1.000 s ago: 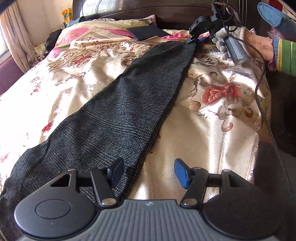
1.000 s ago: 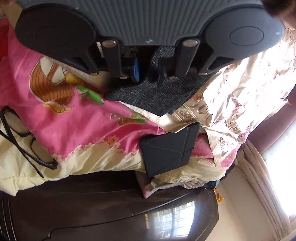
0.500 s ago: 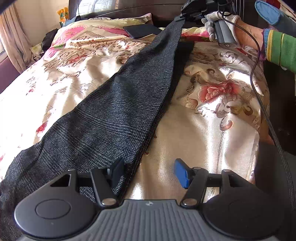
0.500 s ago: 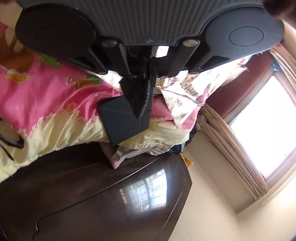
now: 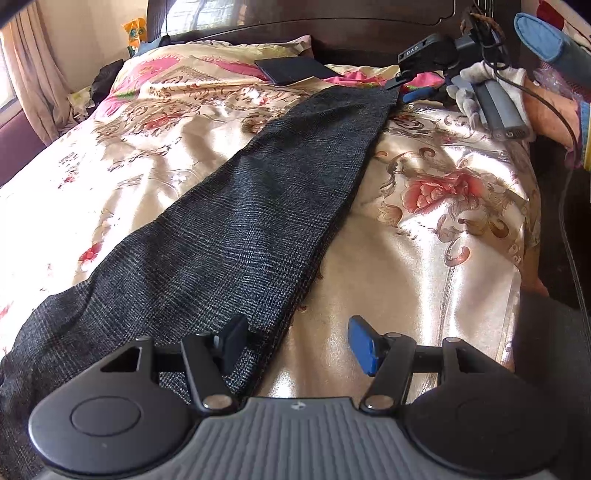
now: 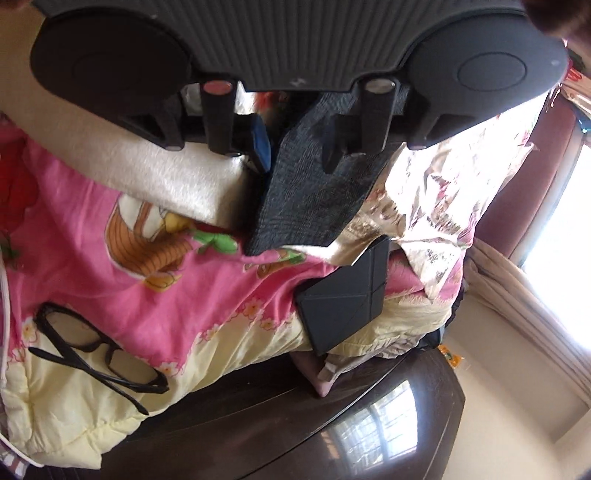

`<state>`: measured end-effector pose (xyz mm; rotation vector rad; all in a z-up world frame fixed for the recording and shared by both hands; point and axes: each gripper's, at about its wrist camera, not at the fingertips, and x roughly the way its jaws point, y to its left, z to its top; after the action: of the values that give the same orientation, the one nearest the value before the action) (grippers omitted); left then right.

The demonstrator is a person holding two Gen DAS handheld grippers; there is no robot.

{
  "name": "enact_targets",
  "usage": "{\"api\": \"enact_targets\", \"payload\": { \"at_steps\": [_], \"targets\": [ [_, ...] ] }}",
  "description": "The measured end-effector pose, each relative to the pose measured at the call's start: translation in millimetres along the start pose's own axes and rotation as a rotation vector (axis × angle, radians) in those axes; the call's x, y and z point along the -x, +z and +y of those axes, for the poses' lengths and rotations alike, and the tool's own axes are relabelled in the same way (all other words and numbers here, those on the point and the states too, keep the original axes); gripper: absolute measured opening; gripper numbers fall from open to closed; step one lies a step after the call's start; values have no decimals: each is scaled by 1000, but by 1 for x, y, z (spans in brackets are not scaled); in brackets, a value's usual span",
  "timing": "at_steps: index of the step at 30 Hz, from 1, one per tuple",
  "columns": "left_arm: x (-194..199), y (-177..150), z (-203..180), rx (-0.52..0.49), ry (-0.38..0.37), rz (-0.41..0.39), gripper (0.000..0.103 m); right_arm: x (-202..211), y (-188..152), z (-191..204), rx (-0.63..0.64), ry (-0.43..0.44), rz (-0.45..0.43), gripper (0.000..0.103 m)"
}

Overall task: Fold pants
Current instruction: 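Grasp the pants leg end with the right gripper and lift it, then carry the leg end toward the waistband and lay it down with the right gripper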

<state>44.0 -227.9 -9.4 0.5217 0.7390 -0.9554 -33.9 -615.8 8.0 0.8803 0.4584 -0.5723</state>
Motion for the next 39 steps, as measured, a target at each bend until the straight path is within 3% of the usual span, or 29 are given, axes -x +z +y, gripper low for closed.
{"api": "enact_targets", "payload": {
  "at_steps": [3,11,13,14,16,19,24,27,30,36,39],
  "targets": [
    [0,1,-2,-13,8,-2,73,-21,-11,7,32,-54,54,45],
    [-9,18,0,17,0,-52,73,-71,-16,3,-110,99,-5,45],
    [-14,25,1,16,12,-74,73,-79,-16,2,-163,119,-12,13],
    [-17,28,2,22,10,-79,73,-83,-16,0,-208,132,11,8],
    [-27,32,7,51,-3,-71,73,-79,-17,2,-235,172,17,7],
    [-39,30,9,75,-13,-57,73,-51,-13,30,-105,243,-22,7],
    [-30,18,14,117,-13,-73,73,-10,-25,108,115,398,42,7],
    [-12,3,23,145,11,-77,73,1,-63,163,245,488,121,7],
    [14,-21,38,176,60,-82,73,8,-122,221,429,543,197,7],
    [74,-86,69,262,221,-62,74,18,-248,306,653,665,384,7],
    [101,-112,81,320,300,-59,74,37,-302,337,779,699,399,7]
  ]
}}
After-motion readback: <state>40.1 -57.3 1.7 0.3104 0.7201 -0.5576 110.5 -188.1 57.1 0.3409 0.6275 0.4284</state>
